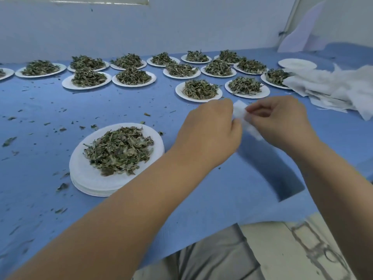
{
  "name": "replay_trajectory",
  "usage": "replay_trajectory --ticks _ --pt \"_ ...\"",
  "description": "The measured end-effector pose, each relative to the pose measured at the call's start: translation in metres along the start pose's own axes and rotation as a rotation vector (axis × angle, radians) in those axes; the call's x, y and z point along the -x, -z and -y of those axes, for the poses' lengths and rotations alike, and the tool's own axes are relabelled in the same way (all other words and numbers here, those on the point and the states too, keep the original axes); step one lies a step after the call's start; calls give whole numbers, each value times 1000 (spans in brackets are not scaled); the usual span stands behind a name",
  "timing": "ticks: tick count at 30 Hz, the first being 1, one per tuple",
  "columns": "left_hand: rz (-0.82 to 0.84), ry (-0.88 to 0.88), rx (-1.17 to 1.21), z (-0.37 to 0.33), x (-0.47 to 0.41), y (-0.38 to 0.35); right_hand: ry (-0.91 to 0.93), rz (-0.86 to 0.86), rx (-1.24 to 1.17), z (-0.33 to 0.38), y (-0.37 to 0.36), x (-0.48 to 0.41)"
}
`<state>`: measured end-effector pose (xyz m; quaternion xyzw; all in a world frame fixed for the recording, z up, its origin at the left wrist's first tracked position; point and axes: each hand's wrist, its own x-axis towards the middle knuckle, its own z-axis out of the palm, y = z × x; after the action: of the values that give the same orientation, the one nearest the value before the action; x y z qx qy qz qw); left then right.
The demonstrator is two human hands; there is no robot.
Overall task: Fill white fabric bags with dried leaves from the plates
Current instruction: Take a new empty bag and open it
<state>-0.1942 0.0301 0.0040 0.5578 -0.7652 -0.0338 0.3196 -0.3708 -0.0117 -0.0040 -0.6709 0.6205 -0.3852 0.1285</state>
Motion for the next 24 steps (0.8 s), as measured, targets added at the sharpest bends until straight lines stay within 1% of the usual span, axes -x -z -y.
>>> replay_trajectory --ticks 2,5,8,11,14,16,19,22,24 --pt "-12 178 251 0 -7 1 -2 7 -267 22 -5 3" --pt "-53 391 608 7 -18 8 59 56 -452 48 -10 7" --pt "-76 459 810 18 -22 18 45 175 -590 56 -14 6" --pt "-50 514 957 24 -21 27 -44 229 -696 58 -16 3" --pt "-35 521 946 31 -17 32 -111 235 -754 63 -19 2" --pt "-33 503 920 36 -15 34 -123 217 -774 65 -21 3" --pt "-29 497 943 38 -14 38 -110 190 -781 67 -23 6" --pt "-86 522 865 41 -17 41 -27 112 -675 67 -27 7" --pt "-135 514 717 45 -18 42 75 18 -501 68 -26 7"
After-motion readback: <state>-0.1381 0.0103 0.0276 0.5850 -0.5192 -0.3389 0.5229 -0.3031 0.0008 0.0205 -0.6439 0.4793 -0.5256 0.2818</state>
